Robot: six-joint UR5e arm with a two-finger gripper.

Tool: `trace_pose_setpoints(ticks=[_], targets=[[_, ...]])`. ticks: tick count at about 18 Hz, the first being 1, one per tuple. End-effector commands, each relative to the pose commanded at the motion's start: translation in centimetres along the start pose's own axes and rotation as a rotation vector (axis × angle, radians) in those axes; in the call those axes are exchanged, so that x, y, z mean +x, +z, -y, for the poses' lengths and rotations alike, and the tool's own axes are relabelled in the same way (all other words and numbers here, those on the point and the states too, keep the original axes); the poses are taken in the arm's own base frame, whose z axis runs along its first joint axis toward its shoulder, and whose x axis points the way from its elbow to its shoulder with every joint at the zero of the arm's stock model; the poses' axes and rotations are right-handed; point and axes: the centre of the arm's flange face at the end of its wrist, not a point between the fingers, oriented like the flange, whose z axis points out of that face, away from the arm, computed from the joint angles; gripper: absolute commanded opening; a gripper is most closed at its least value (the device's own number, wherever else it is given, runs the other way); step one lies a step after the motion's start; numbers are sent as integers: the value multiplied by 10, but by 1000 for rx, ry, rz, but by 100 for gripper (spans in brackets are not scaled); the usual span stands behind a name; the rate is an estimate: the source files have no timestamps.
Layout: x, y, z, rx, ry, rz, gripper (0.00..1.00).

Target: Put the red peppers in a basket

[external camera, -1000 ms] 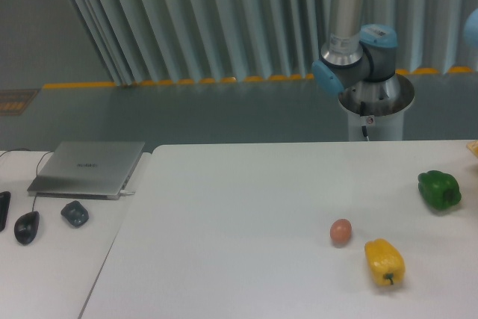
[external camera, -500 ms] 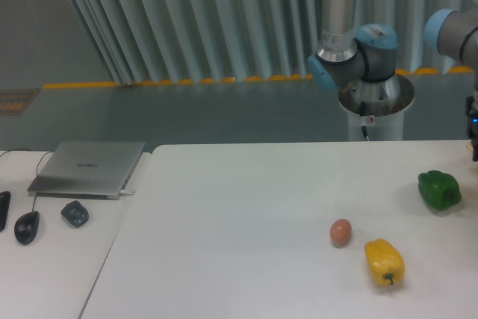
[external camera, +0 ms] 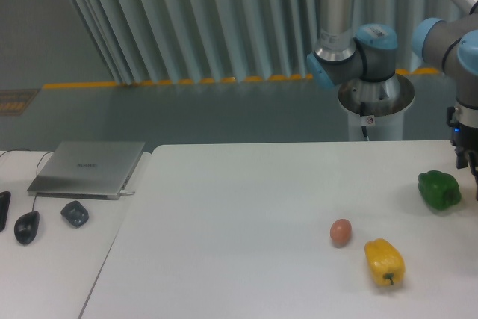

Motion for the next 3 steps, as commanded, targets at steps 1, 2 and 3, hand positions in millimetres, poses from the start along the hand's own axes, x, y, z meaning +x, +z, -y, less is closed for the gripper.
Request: trace_pose_setpoints(ticks=[1,2,3], targets=[[0,0,0,0,0,0,100],[0,0,0,0,0,0,100],[0,0,0,0,2,0,100]])
